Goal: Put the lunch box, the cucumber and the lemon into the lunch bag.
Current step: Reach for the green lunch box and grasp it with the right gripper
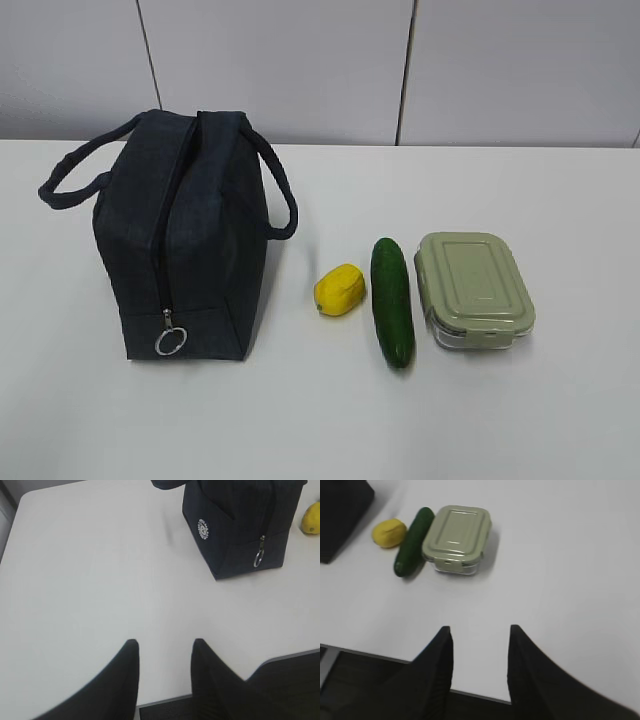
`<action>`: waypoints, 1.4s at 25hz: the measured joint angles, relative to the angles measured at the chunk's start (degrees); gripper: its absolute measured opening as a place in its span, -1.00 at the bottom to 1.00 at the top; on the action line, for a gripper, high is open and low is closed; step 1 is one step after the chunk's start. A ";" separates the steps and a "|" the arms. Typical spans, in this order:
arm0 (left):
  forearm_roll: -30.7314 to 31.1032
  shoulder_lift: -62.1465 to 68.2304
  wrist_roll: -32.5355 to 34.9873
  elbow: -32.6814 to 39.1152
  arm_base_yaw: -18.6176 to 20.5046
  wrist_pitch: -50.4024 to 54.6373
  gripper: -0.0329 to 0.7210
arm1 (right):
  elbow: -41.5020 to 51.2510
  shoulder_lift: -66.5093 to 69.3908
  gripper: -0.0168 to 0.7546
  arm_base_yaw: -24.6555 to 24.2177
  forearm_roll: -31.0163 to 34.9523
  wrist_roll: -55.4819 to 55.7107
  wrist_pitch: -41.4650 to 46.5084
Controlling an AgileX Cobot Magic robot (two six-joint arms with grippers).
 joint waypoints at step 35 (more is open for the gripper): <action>-0.11 0.00 0.00 0.00 -1.13 0.00 -0.28 | -18.99 78.71 -0.22 -9.96 54.29 -37.41 2.12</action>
